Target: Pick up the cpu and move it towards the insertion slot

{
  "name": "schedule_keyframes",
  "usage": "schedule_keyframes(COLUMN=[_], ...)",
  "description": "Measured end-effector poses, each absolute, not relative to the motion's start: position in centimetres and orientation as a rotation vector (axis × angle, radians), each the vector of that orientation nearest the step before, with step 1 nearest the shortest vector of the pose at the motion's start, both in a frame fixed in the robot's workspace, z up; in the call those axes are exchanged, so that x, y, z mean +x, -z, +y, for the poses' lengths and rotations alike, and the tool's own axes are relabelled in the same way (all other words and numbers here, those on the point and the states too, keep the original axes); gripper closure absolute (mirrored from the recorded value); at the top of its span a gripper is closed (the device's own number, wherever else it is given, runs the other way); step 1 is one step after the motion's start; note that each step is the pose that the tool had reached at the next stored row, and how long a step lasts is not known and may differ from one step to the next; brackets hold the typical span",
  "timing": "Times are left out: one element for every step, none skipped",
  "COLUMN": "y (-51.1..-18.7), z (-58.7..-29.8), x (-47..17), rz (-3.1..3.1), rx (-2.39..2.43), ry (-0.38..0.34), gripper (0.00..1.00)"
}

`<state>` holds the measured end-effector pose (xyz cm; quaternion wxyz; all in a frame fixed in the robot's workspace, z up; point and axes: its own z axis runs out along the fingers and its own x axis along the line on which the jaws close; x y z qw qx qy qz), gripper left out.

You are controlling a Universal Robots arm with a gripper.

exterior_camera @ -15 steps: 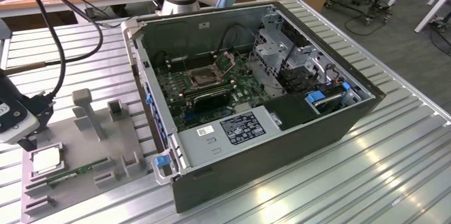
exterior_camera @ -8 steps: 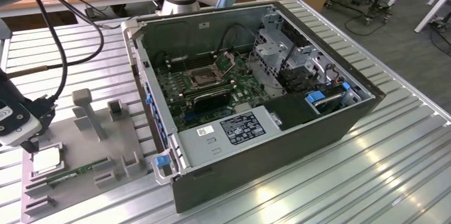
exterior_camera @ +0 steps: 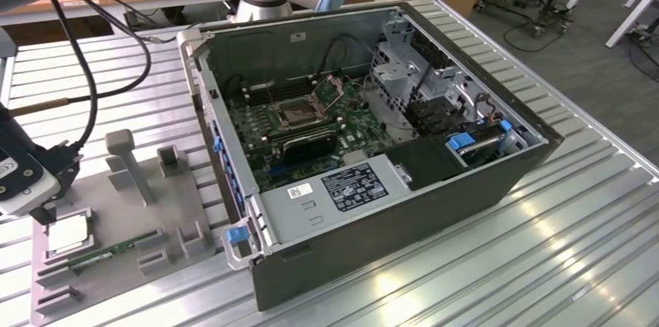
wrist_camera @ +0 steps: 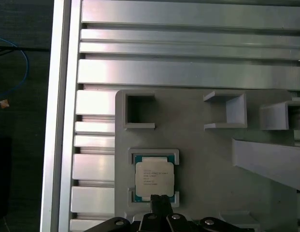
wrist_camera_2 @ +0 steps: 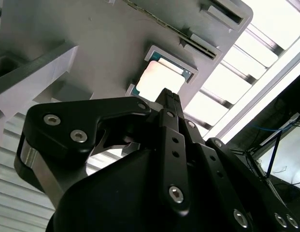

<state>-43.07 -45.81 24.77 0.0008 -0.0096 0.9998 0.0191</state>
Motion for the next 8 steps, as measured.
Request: schedule_keyframes(y=[-24.77, -24.7, -24.59, -24.5, -24.5, -24.5, -24.49, -24.41], z=[-45.81, -45.8, -45.81, -45.8, -45.81, -45.81, -45.81, -45.81], x=[-43.07, -43.08, -43.08, -43.08, -43.08, -43.08, -43.08, -43.08], rz=[3.139, 3.139, 3.139, 3.139, 3.139, 3.139, 3.14, 3.139], rx=[-0.03, -0.03, -0.03, -0.03, -0.03, -0.03, -0.03, -0.03], ry=[-0.06, -0.06, -0.06, -0.06, -0.06, -0.06, -0.06, -0.06], gripper=[0.89, 0.89, 0.89, 0.89, 0.89, 0.89, 0.89, 0.89])
